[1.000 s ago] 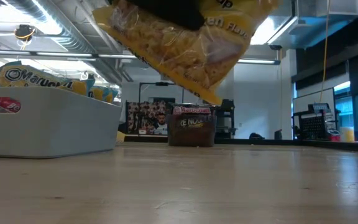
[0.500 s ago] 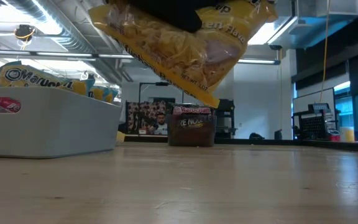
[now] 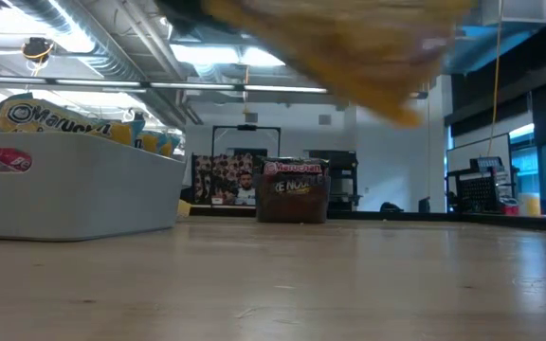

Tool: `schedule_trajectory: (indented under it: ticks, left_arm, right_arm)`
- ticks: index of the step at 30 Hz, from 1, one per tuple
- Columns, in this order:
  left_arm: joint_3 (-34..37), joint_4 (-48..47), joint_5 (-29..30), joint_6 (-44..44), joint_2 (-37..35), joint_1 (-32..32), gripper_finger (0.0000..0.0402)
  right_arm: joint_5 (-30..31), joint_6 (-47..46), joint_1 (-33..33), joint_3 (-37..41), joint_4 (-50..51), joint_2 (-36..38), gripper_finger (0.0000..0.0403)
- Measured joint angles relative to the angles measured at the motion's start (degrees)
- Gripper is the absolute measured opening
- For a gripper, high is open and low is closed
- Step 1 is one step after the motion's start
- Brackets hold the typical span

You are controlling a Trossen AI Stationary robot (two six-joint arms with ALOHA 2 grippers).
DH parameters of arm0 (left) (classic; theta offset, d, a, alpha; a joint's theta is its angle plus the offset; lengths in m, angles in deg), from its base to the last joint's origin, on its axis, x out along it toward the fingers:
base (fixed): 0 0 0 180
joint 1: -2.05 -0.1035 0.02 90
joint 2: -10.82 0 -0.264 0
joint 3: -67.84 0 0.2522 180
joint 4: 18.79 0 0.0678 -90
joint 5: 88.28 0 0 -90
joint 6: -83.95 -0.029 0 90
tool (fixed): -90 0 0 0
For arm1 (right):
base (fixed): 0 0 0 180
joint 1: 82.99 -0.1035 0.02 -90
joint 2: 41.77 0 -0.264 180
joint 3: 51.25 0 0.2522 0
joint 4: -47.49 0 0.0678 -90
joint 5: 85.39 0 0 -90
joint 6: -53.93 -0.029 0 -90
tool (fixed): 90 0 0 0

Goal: Sort Maruchan noodles
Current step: Put the bottom yellow noodle pack into the green bin

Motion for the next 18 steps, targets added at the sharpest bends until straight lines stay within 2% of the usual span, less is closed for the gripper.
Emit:
schedule_trajectory:
  ticks: [4,7,13,18]
  left_arm:
    - [0.0,-1.0,3.9,-2.3,0.1,2.3,0.0174]
    - [0.0,-0.5,4.5,-4.2,1.4,3.2,0.0174]
    - [0.0,3.1,5.6,-5.9,4.3,3.3,0.0174]
    - [0.0,3.9,4.8,-7.1,6.3,2.7,0.0174]
  right_arm:
    - [-4.1,-10.1,-3.6,0.0,12.4,4.6,0.0086]
    - [-7.4,-19.5,-7.4,0.0,21.8,7.9,0.0093]
    - [-9.9,-38.5,-16.9,-0.1,39.8,13.8,0.0087]
    - [-11.5,-46.0,-23.6,0.2,50.7,14.3,0.009]
